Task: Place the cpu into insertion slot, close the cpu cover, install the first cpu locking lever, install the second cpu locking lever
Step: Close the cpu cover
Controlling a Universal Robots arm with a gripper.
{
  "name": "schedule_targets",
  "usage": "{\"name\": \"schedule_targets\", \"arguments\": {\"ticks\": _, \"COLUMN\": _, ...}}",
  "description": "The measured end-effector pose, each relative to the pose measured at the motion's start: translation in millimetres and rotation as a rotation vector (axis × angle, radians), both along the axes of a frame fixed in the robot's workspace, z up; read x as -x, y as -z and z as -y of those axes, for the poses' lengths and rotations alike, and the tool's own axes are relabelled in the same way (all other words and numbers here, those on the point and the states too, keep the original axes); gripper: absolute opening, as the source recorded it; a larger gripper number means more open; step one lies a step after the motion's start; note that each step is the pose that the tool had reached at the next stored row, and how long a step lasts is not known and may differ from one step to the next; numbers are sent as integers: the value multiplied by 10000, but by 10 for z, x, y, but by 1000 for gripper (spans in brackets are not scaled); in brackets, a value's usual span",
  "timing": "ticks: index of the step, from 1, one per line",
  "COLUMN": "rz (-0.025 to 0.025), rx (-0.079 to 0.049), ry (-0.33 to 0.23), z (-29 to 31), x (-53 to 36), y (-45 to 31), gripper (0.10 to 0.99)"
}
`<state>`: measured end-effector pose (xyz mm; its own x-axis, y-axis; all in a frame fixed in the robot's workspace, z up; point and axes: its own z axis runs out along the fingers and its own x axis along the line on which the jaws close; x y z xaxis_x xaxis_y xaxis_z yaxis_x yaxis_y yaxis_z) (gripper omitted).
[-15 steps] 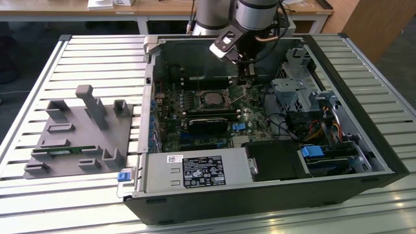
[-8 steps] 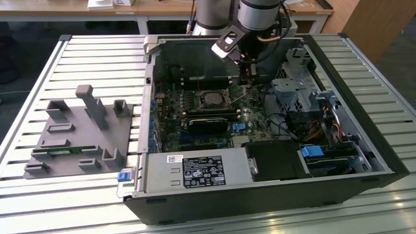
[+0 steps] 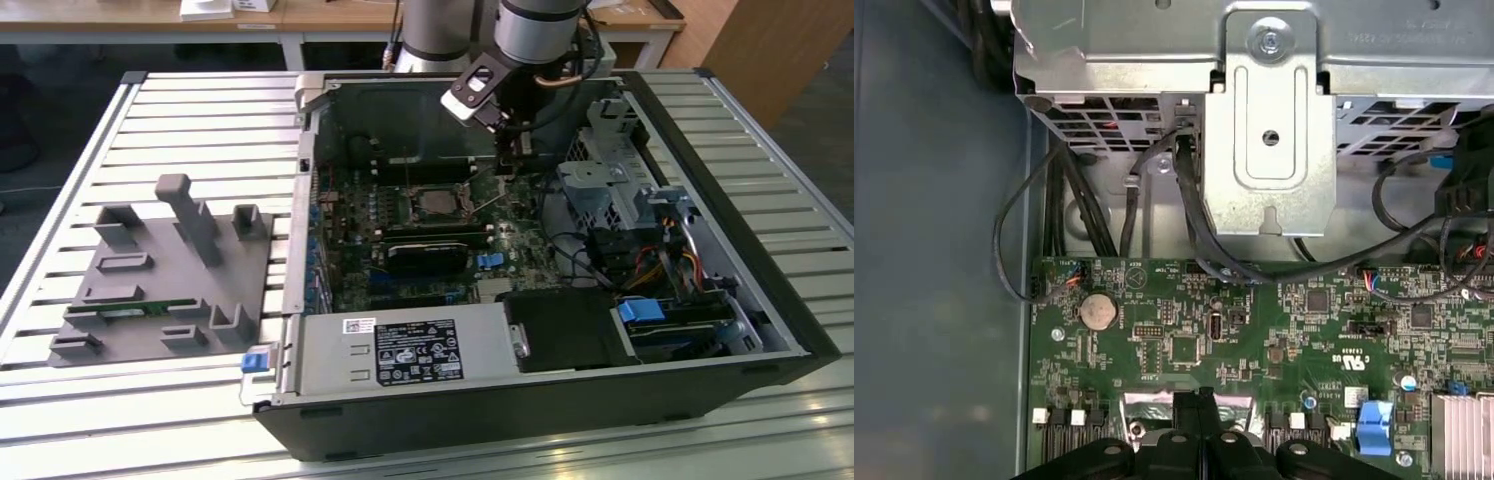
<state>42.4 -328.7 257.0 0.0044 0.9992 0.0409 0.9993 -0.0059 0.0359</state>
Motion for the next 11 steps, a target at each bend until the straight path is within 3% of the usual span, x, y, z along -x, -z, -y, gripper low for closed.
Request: {"name": "schedule_targets", "arguments": {"ticks": 11, "rz": -7, "rx": -1, "ry": 0, "z": -12, "x": -122, "y": 32, "gripper": 114}}
